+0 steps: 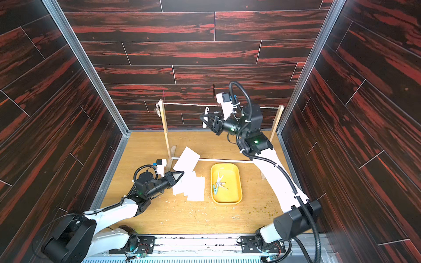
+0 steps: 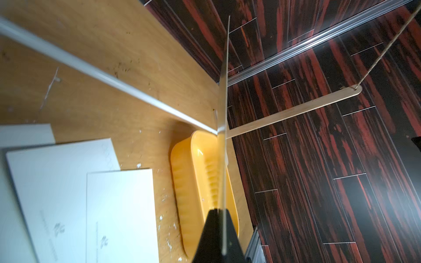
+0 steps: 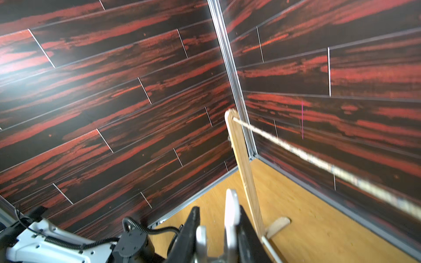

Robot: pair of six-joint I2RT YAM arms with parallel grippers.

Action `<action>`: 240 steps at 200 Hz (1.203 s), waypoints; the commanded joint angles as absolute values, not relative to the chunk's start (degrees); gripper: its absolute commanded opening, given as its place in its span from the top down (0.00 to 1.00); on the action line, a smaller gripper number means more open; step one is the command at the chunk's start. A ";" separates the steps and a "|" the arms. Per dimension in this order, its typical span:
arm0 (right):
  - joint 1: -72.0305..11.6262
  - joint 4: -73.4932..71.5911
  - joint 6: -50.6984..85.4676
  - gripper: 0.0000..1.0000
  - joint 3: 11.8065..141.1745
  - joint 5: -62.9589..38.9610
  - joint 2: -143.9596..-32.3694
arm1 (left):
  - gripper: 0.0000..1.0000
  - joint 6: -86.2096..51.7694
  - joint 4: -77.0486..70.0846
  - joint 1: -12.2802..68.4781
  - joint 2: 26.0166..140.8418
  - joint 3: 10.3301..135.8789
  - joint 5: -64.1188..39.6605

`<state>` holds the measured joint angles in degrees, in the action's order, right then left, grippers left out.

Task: Remove the postcards from the strings
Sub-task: Place the postcard on the postcard.

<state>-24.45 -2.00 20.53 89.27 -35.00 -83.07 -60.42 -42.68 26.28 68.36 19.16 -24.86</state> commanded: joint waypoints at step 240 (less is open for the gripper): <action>-24.44 -4.15 23.91 0.74 45.35 -27.82 -60.91 | 0.43 -66.59 17.77 29.52 43.22 9.67 -14.16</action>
<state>-24.47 -2.57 23.14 48.18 -29.91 -62.83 -66.00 4.08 29.34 46.83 8.80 -18.92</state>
